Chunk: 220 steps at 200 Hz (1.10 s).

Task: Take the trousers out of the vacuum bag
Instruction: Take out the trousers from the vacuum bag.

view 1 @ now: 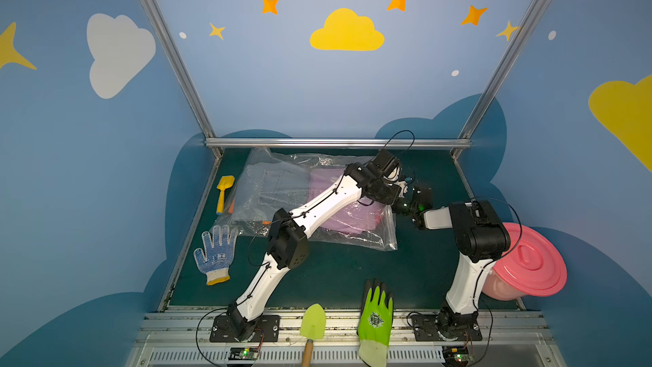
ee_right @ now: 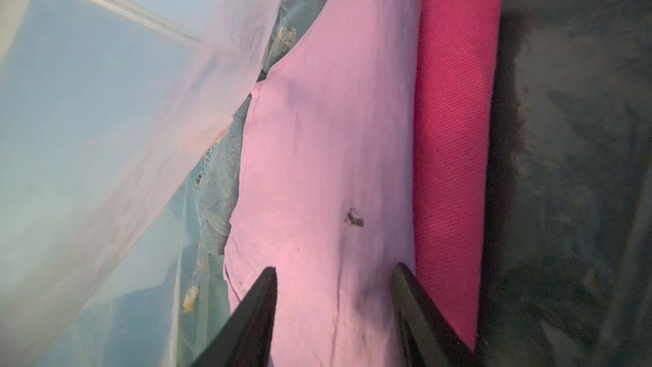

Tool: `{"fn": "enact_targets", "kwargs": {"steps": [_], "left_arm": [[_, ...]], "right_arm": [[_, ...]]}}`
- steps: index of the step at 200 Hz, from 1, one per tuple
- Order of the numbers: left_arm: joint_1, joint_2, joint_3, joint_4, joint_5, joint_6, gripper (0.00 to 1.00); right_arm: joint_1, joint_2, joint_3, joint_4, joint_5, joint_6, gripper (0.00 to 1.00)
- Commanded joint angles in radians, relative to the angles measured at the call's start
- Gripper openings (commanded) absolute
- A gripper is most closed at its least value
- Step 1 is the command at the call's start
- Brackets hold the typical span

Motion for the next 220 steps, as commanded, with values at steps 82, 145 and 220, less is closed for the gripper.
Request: {"fn": "enact_targets", "kwargs": {"steps": [82,145,220], "left_arm": [[-0.025,-0.026,0.024,0.013,0.051,0.026,0.05],[-0.025,-0.029,0.025,0.008,0.051,0.029,0.05],[-0.025,-0.03,0.024,0.003,0.052,0.03,0.05]], "right_arm": [[0.016,-0.004,0.021,-0.055,0.068,-0.085,0.6],[0.024,0.025,0.059,-0.063,0.034,-0.085,0.6],[0.052,0.048,0.067,-0.072,0.013,-0.094,0.58]]}}
